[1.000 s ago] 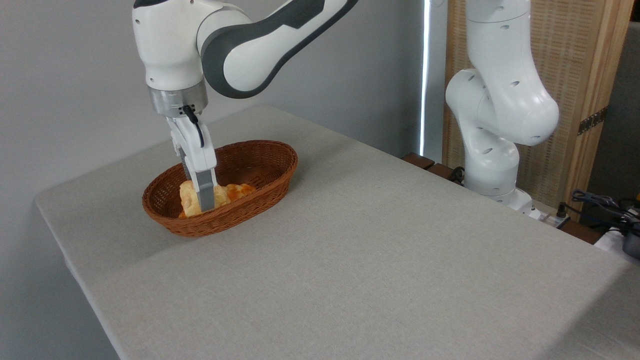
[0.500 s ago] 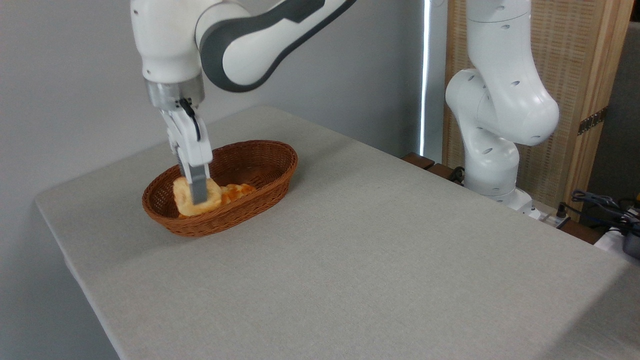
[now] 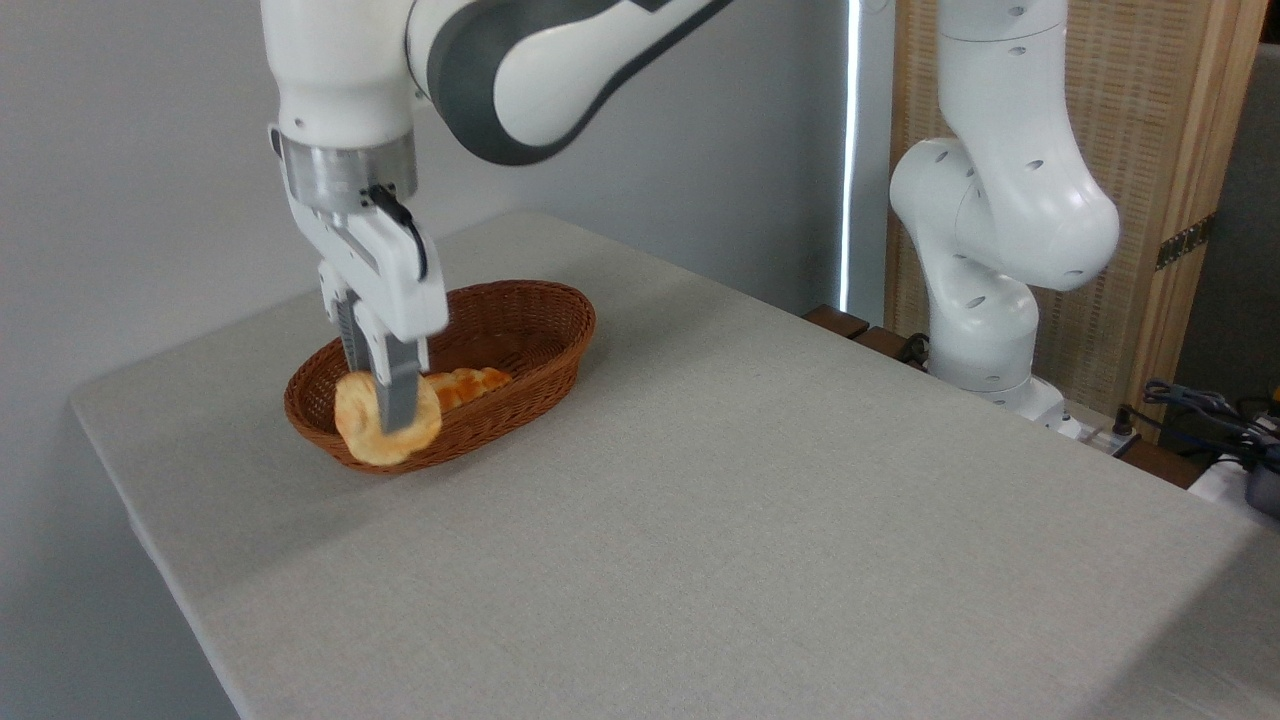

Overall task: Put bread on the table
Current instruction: 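Lift the bread roll out of the basket and lower it onto the table, then open the gripper to release the bread and raise it away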

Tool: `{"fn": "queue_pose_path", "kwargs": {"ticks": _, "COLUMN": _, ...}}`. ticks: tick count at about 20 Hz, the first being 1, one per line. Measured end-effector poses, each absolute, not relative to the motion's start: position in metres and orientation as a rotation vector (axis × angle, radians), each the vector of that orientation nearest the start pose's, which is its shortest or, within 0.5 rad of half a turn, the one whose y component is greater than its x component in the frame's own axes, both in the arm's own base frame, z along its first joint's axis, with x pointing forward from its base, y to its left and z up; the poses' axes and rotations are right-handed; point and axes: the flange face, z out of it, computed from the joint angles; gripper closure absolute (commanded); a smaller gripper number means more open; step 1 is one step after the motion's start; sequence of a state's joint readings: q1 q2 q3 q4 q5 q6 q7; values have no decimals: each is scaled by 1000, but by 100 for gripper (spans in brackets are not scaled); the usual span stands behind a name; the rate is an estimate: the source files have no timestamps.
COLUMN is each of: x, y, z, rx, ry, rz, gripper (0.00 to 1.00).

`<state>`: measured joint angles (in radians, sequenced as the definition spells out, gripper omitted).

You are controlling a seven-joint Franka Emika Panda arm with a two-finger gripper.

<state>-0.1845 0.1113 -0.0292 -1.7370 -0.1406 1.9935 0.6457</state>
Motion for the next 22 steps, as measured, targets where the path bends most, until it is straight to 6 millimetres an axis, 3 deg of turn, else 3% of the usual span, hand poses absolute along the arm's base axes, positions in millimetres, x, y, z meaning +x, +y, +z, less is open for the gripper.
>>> {"fn": "queue_pose_path", "kwargs": {"ticks": 2, "x": 600, "y": -122, "z": 509, "rx": -2968, "ry": 1251, "rz": -235, "gripper": 3}}
{"fn": "queue_pose_path", "kwargs": {"ticks": 3, "x": 602, "y": -118, "z": 502, "rx": -2951, "ry": 1250, "rz": -204, "gripper": 0}}
{"fn": "queue_pose_path", "kwargs": {"ticks": 7, "x": 608, "y": -112, "z": 467, "rx": -2884, "ry": 1266, "rz": -79, "gripper": 0}}
{"fn": "queue_pose_path", "kwargs": {"ticks": 10, "x": 611, "y": -112, "z": 452, "rx": -2883, "ry": 1270, "rz": -42, "gripper": 0}}
{"fn": "queue_pose_path", "kwargs": {"ticks": 22, "x": 612, "y": -117, "z": 459, "rx": -2875, "ry": 1278, "rz": -62, "gripper": 0}}
